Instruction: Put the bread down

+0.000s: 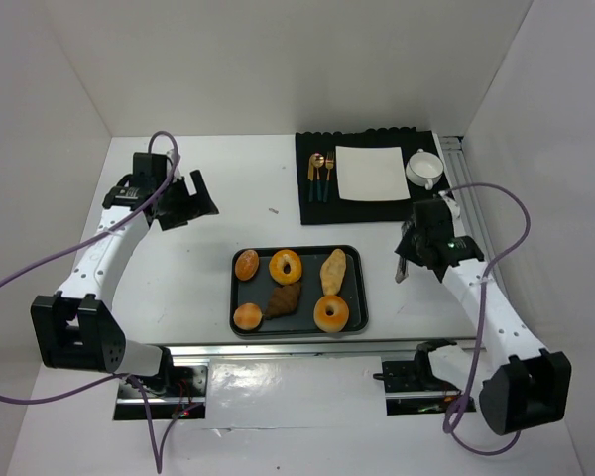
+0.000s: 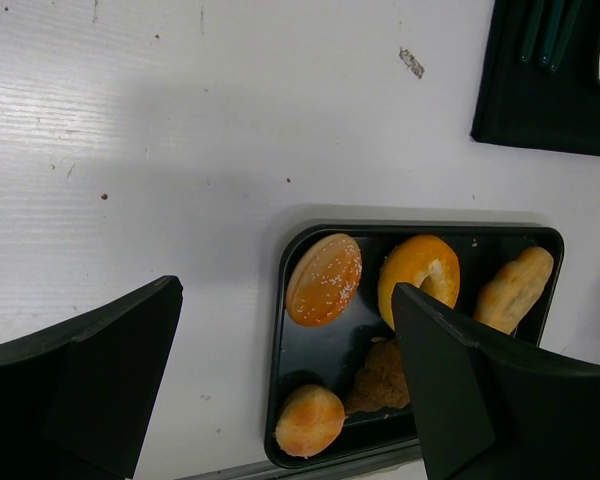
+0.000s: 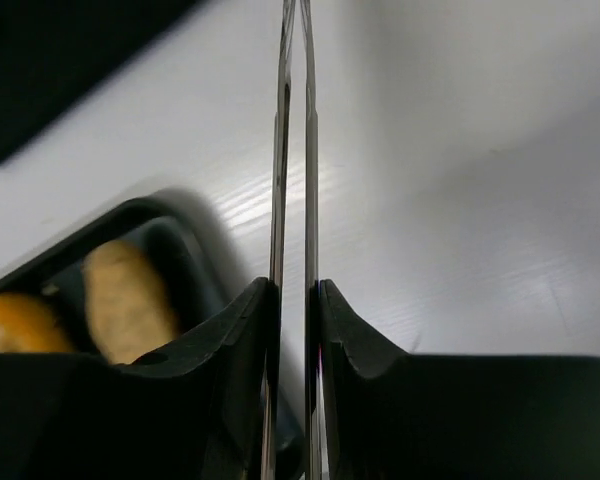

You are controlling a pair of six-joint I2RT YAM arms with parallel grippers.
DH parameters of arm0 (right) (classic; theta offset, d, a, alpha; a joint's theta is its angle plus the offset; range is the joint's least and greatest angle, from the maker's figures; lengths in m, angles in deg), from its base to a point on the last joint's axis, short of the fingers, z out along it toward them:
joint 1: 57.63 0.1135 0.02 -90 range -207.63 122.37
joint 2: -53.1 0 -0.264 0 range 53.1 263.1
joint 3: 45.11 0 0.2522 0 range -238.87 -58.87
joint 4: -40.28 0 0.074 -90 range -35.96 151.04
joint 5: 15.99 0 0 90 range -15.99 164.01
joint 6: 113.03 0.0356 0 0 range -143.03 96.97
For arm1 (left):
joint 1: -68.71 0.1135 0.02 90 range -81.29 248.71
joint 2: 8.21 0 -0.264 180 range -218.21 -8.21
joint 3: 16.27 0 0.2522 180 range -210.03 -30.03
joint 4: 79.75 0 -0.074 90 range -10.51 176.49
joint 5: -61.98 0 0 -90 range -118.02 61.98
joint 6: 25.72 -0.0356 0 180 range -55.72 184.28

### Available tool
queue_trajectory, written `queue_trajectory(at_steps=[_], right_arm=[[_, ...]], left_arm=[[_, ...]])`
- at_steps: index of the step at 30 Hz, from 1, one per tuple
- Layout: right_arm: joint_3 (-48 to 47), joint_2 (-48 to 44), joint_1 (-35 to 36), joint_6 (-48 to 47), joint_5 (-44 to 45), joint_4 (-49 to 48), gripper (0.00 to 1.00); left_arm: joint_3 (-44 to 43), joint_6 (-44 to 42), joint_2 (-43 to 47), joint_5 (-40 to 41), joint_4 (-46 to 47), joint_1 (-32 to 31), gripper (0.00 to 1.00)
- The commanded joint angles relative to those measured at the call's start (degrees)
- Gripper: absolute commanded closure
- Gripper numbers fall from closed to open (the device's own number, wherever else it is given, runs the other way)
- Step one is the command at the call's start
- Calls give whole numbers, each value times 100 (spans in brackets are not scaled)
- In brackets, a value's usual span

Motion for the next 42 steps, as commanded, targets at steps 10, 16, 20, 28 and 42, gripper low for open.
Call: queue_trajectory(at_steps=[10, 16, 20, 28, 42], right_arm=[[-2555, 1076, 2476, -705, -2348, 1181, 63], [-3215, 1805, 3479, -653, -2420, 883, 57], [-3487, 2228, 3901, -591, -2262, 742, 54], [-3699, 2668, 4192, -239, -1954, 373, 47], [-3699, 3177, 4192, -81, -2059, 117, 42]], left_arm=[[-441, -37, 172, 436, -155, 88, 0], [-564, 78, 225, 383, -155, 140, 0], [-564, 78, 225, 383, -155, 193, 0], [-511, 25, 278, 278, -155, 193, 0], [-344, -28, 392, 163, -49, 193, 0]])
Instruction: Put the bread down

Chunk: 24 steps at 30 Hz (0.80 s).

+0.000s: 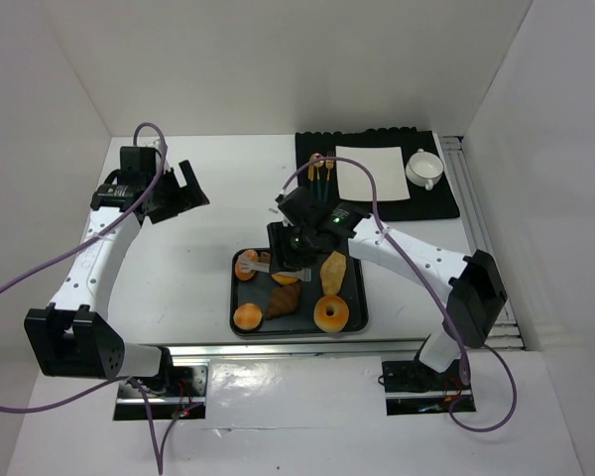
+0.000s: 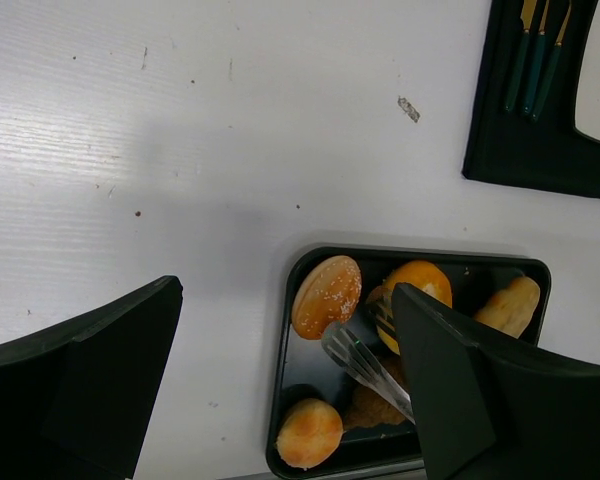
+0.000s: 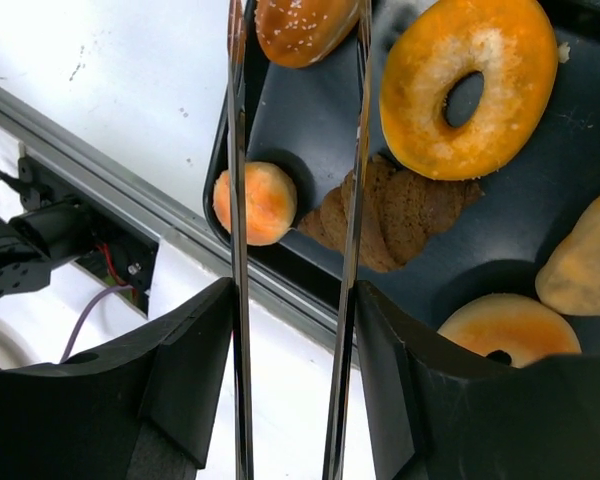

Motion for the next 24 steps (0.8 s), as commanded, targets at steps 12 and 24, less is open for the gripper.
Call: queue_trajectory(at_steps=[12, 24], right_arm=[[-311, 383, 32, 138, -12, -599, 39], [-373, 490, -21, 138, -73, -581, 49]], left_arm=[[74, -54, 171, -80, 178, 36, 0], [83, -54, 171, -79, 178, 36, 0]])
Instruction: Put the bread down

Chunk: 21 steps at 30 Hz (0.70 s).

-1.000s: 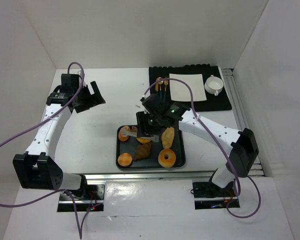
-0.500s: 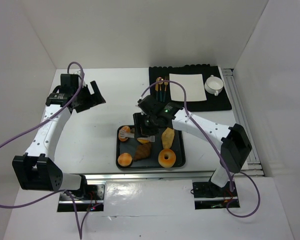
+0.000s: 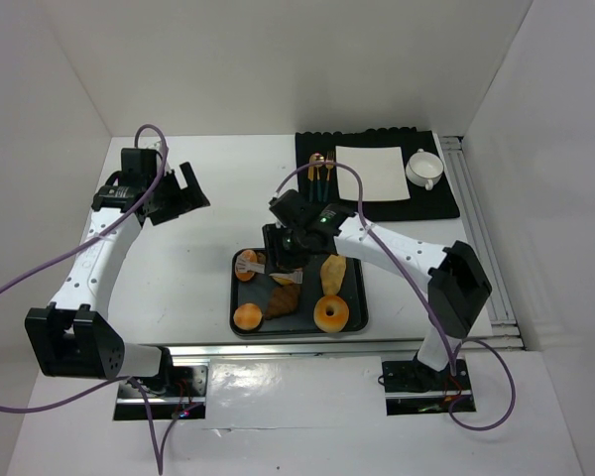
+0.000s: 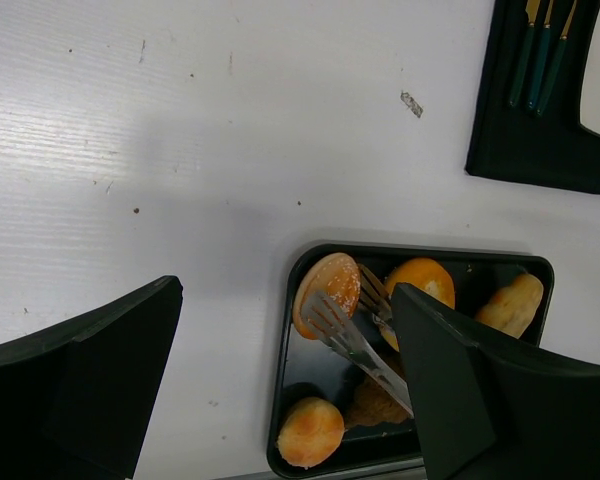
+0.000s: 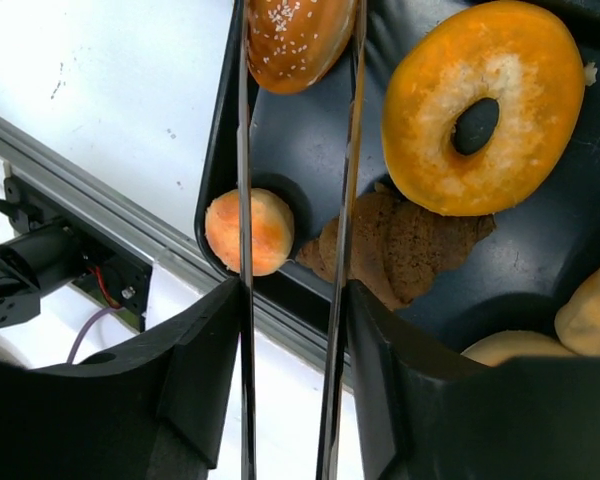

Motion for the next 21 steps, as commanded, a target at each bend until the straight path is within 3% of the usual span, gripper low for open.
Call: queue_trajectory(at_steps=[1, 9, 12, 16, 21], right_arm=[[-379, -199, -21, 31, 45, -138, 51], [-300, -1034, -178, 31, 351, 178, 54], [-353, -1289, -634, -214, 912, 320, 54], [-292, -1343, -2037, -575, 1231, 154, 54], [-55, -1290, -2964, -751, 1802, -916, 54]], left_arm=[[-18, -54, 162, -40, 133, 34, 0], [-185, -124, 224, -111, 133, 34, 0], [-132, -124, 224, -57, 133, 34, 0], [-71, -124, 224, -57, 133, 34, 0], [-18, -124, 224, 135, 133, 34, 0]])
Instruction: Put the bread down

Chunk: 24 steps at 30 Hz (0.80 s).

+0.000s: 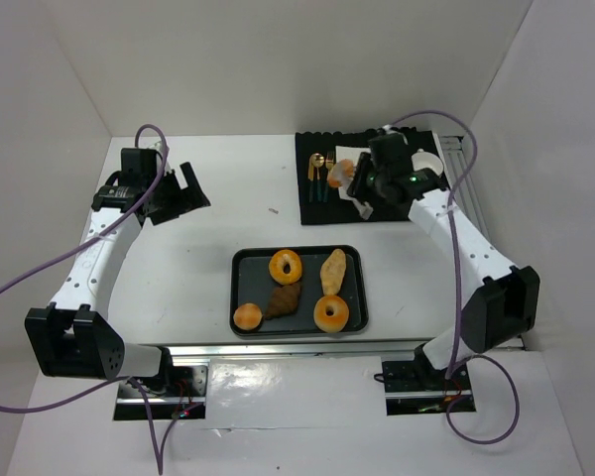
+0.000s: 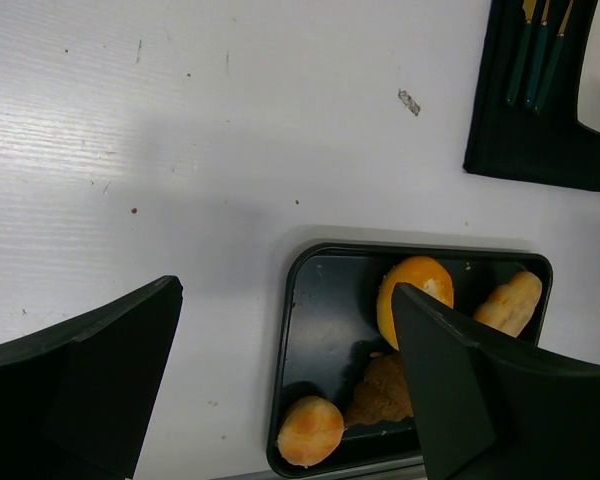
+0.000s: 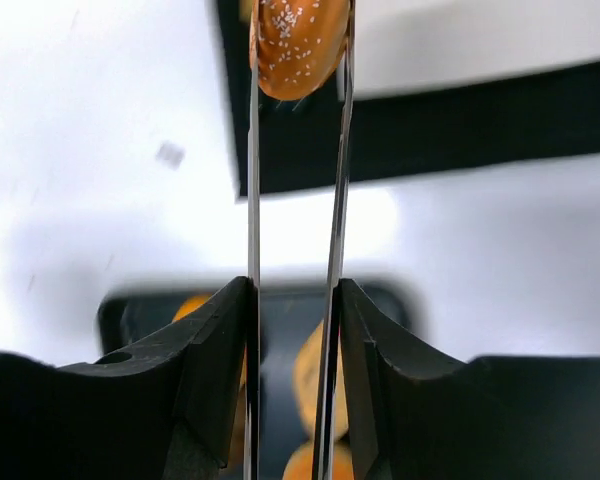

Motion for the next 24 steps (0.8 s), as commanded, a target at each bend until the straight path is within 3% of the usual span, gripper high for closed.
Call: queue_trajectory(at_steps=[1, 7, 16, 21, 24], right_arm=[[42, -7, -326, -256, 683, -997, 54], [-528, 977, -986, -501, 1079, -1254, 54], [-1248, 2050, -1680, -607, 825, -1324, 52], [-1566, 2296, -1681, -660, 886, -1044, 37], [-1567, 2227, -1681, -660, 817, -1043, 34]], left_arm=[[-18, -107, 219, 186, 128, 34, 0], [35, -107, 167, 196, 75, 34, 0], [35, -107, 52, 248, 75, 34, 0], [35, -107, 52, 248, 75, 34, 0], [35, -107, 52, 195, 75, 34, 0]])
